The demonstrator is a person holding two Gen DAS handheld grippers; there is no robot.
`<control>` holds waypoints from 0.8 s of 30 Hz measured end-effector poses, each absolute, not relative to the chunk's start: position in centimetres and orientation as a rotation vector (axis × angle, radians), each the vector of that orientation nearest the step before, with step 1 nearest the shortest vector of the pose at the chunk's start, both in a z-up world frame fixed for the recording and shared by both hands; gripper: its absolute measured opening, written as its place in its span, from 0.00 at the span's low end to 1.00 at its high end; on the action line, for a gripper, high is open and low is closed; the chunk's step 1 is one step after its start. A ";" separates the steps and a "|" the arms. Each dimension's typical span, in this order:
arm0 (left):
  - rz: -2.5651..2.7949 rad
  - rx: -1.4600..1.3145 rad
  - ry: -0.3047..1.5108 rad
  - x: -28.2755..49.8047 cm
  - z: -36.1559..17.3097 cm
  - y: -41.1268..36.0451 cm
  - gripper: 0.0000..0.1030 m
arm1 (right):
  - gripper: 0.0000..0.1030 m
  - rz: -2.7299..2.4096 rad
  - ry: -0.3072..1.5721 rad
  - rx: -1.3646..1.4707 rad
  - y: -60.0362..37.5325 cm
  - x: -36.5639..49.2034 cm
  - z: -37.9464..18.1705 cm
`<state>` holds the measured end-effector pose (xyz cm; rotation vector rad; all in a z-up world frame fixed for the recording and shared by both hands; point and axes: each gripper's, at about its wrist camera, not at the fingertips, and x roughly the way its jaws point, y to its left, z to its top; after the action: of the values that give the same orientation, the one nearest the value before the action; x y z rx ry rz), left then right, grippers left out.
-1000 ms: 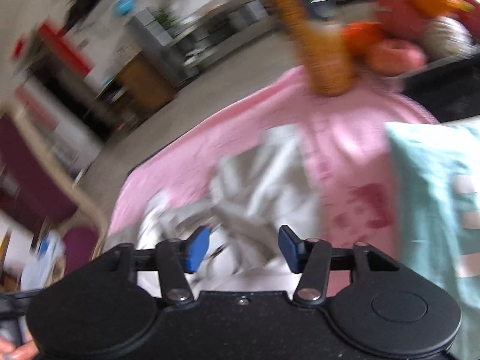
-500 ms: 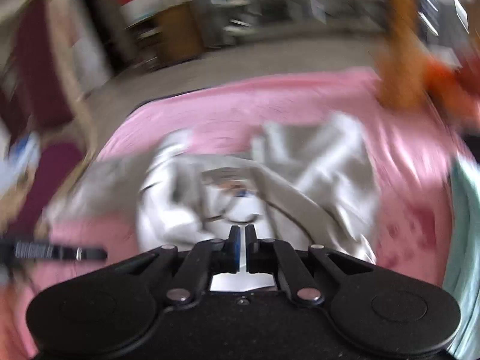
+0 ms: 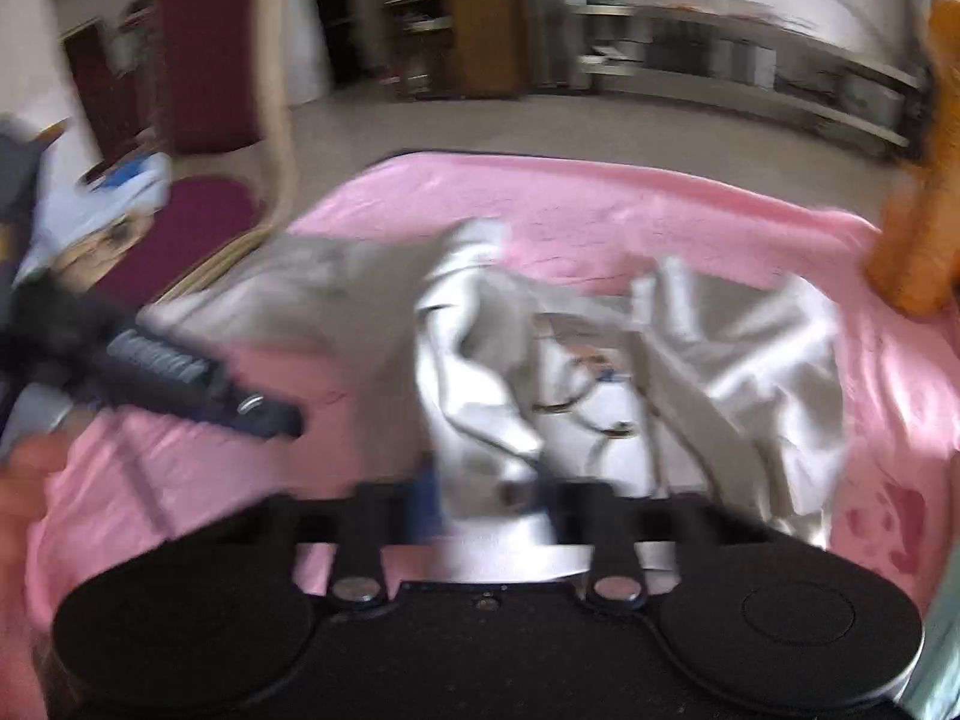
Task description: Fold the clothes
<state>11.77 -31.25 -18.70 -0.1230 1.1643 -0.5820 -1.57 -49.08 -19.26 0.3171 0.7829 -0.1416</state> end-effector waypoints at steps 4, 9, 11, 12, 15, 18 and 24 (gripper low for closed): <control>-0.612 -0.212 1.217 12.9 -19.8 -31.7 0.20 | 0.10 -0.316 0.775 0.703 -54.3 -2.0 -21.3; -0.654 -0.369 1.284 13.7 -21.1 -32.1 0.20 | 0.10 -0.344 0.803 0.918 -56.5 -2.7 -23.8; -0.688 -0.422 1.291 13.4 -20.8 -32.1 0.20 | 0.11 -0.343 0.810 0.888 -56.1 -2.6 -23.6; -0.695 -0.449 1.292 13.3 -20.6 -32.0 0.20 | 0.12 -0.342 0.813 0.879 -56.1 -2.6 -23.5; -0.708 -0.524 1.297 13.3 -20.0 -31.9 0.20 | 0.12 -0.342 0.817 0.875 -56.4 -2.4 -23.5; -0.701 -0.548 1.299 13.2 -20.0 -32.2 0.20 | 0.12 -0.341 0.816 0.886 -56.8 -2.4 -23.5; -0.658 -0.579 1.344 13.6 -21.3 -32.6 0.22 | 0.13 -0.343 0.817 0.890 -57.3 -2.2 -23.4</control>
<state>13.64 -32.64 -21.26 -0.5788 1.3438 -0.6579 -2.20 -57.30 -23.38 0.8898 0.8170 -0.3425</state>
